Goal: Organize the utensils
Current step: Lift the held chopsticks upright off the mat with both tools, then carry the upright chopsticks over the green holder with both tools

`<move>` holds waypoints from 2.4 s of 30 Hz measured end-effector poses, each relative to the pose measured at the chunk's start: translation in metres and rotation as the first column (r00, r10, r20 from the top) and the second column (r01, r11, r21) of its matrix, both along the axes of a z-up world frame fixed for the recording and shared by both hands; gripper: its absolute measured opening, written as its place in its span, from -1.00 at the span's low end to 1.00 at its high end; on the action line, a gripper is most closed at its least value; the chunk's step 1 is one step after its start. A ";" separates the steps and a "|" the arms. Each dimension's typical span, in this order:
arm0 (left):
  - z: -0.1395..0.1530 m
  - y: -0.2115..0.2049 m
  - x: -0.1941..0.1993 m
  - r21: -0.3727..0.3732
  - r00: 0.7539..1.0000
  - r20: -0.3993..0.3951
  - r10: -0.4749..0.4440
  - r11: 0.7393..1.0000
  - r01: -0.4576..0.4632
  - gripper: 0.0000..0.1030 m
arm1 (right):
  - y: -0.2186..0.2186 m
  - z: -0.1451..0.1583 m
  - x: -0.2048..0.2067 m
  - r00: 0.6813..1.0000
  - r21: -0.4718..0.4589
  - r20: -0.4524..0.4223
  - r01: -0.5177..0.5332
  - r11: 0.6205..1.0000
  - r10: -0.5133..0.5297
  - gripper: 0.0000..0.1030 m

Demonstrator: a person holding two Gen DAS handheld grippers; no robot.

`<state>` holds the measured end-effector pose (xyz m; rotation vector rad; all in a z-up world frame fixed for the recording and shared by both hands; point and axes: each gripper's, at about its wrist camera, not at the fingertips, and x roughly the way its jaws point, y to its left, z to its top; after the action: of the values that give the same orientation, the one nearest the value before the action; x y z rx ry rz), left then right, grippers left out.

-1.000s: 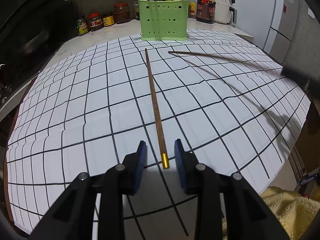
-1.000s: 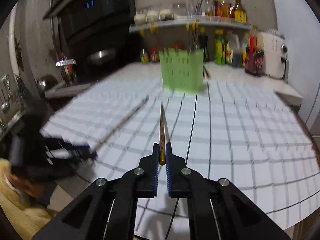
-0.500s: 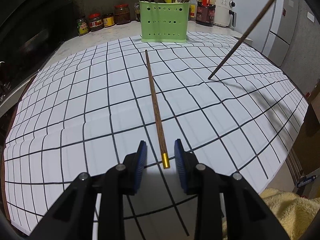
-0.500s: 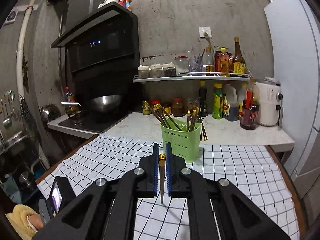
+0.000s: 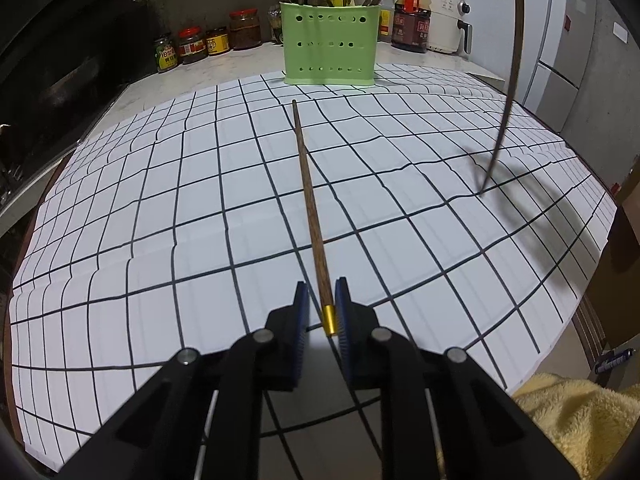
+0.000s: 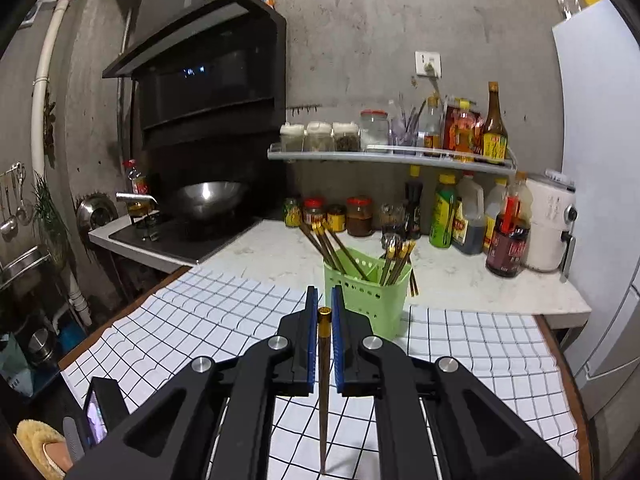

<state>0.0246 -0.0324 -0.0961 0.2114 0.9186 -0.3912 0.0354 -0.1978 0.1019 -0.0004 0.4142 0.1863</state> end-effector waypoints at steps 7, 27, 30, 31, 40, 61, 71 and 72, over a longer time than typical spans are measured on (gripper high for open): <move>-0.001 -0.001 0.001 0.015 1.000 0.004 -0.010 1.000 0.009 -0.73 | 0.000 -0.043 -0.006 0.994 -0.018 -0.106 -0.002 1.000 0.000 -0.87; 0.103 0.043 0.006 -0.266 0.981 0.186 0.052 0.964 0.000 -0.87 | -0.013 -0.066 -0.028 0.998 0.045 -0.056 0.031 0.999 -0.028 -0.87; 0.131 0.050 0.000 -0.293 0.964 0.254 0.077 0.956 0.001 -0.87 | -0.013 -0.067 -0.026 0.998 0.044 -0.056 0.028 0.999 -0.026 -0.87; 0.139 0.051 -0.002 -0.294 0.959 0.272 0.079 0.956 0.005 -0.87 | -0.013 -0.067 -0.025 0.998 0.045 -0.057 0.028 0.999 -0.025 -0.87; 0.185 0.049 -0.007 -0.226 0.928 0.368 0.066 0.974 0.021 -0.87 | -0.010 -0.067 -0.020 0.998 0.032 -0.057 0.029 0.999 -0.027 -0.87; 0.136 0.010 0.028 -0.080 0.972 0.233 0.015 0.997 0.004 -0.86 | -0.004 -0.065 -0.018 0.997 -0.022 -0.065 0.030 0.999 -0.031 -0.87; 0.141 0.001 0.041 -0.093 0.954 0.297 0.028 0.996 0.000 -0.88 | -0.009 -0.046 -0.001 1.000 -0.022 0.001 0.016 1.000 -0.016 -0.87; 0.144 -0.003 0.045 -0.100 0.947 0.319 0.027 0.995 0.005 -0.88 | -0.008 -0.042 0.006 1.000 -0.027 0.022 0.016 1.000 -0.016 -0.87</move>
<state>0.0695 -0.0349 0.0480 0.1715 0.5783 -0.3785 0.0413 -0.2062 0.0596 -0.0259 0.3953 0.1649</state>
